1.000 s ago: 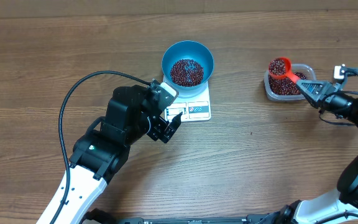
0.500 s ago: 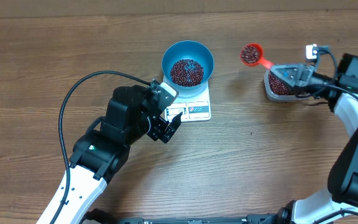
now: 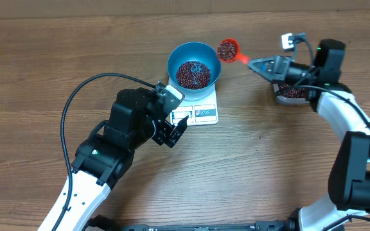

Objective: Scoop item into bowl and weigh 150g on scale
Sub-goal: 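Lift the filled red scoop and carry it over the blue bowl, then tilt the scoop with the right gripper to pour beans into the bowl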

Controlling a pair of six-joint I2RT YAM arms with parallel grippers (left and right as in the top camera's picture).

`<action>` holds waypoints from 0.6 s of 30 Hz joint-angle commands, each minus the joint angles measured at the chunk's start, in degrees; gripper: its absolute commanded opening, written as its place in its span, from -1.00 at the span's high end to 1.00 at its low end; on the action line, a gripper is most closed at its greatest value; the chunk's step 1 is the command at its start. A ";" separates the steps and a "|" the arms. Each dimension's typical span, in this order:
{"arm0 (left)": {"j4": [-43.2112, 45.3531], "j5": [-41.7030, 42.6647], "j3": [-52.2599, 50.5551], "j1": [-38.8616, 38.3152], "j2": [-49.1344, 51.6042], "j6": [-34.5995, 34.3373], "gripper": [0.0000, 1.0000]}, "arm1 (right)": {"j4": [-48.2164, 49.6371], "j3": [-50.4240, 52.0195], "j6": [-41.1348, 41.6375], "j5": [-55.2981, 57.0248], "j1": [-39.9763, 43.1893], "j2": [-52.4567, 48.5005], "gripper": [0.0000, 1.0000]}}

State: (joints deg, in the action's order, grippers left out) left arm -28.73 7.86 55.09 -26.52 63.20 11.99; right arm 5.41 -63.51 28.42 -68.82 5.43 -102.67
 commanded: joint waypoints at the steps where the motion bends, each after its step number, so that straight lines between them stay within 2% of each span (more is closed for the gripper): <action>1: 0.02 -0.42 -0.09 0.26 -0.59 -0.85 -0.99 | 2.58 -0.20 -0.13 5.99 -3.69 -0.11 0.93; 6: 0.02 -0.42 -0.09 0.26 -0.59 -0.85 -0.99 | 5.53 -0.20 -6.47 11.54 -8.63 -0.11 0.93; 14: 0.02 -0.42 -0.09 0.26 -0.59 -0.85 -0.99 | 5.49 -0.20 -24.70 18.60 -13.05 -0.11 0.93; 18: 0.02 -0.42 -0.09 0.26 -0.59 -0.85 -0.99 | 5.22 -0.20 -36.46 18.91 -13.25 -0.11 0.92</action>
State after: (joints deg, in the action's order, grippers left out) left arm -28.73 7.86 55.09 -26.52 63.20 11.99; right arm 10.28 -63.51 4.43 -51.99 -7.77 -102.67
